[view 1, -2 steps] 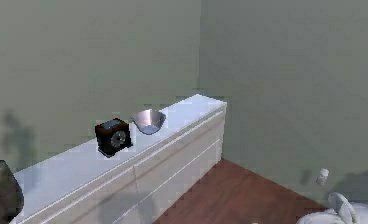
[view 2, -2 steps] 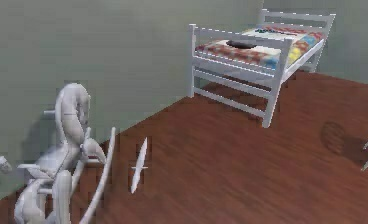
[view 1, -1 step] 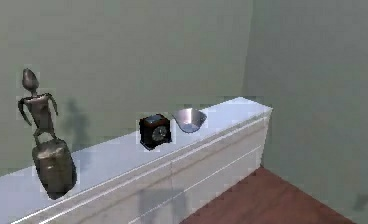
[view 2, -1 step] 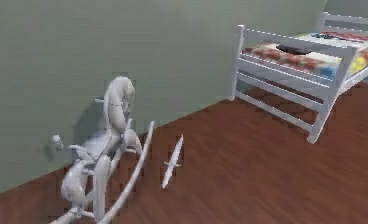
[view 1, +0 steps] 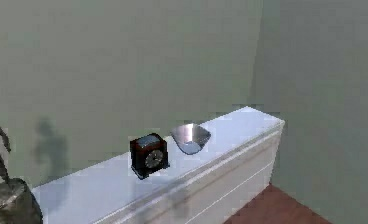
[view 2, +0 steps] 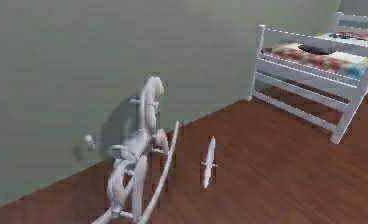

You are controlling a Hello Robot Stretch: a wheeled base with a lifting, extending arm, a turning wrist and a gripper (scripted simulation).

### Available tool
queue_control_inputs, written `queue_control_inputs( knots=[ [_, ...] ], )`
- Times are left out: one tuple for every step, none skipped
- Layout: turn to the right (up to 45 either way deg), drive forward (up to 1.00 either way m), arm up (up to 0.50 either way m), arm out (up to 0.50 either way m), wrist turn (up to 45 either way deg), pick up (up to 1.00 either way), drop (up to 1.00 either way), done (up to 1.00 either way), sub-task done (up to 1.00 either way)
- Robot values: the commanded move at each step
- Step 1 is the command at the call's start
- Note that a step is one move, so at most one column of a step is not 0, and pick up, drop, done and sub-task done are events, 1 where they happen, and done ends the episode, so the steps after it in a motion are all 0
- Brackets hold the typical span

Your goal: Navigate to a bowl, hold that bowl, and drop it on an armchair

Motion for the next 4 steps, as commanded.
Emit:
queue_control_inputs(
  knots=[
    [-45.0,0.00,0.00,0.00,0.0,0.00,0.00,0.00,0.00],
    [-36.0,0.00,0.00,0.00,0.0,0.00,0.00,0.00,0.00],
    [45.0,0.00,0.00,0.00,0.0,0.00,0.00,0.00,0.00],
    [45.0,0.00,0.00,0.00,0.0,0.00,0.00,0.00,0.00]
  ],
)
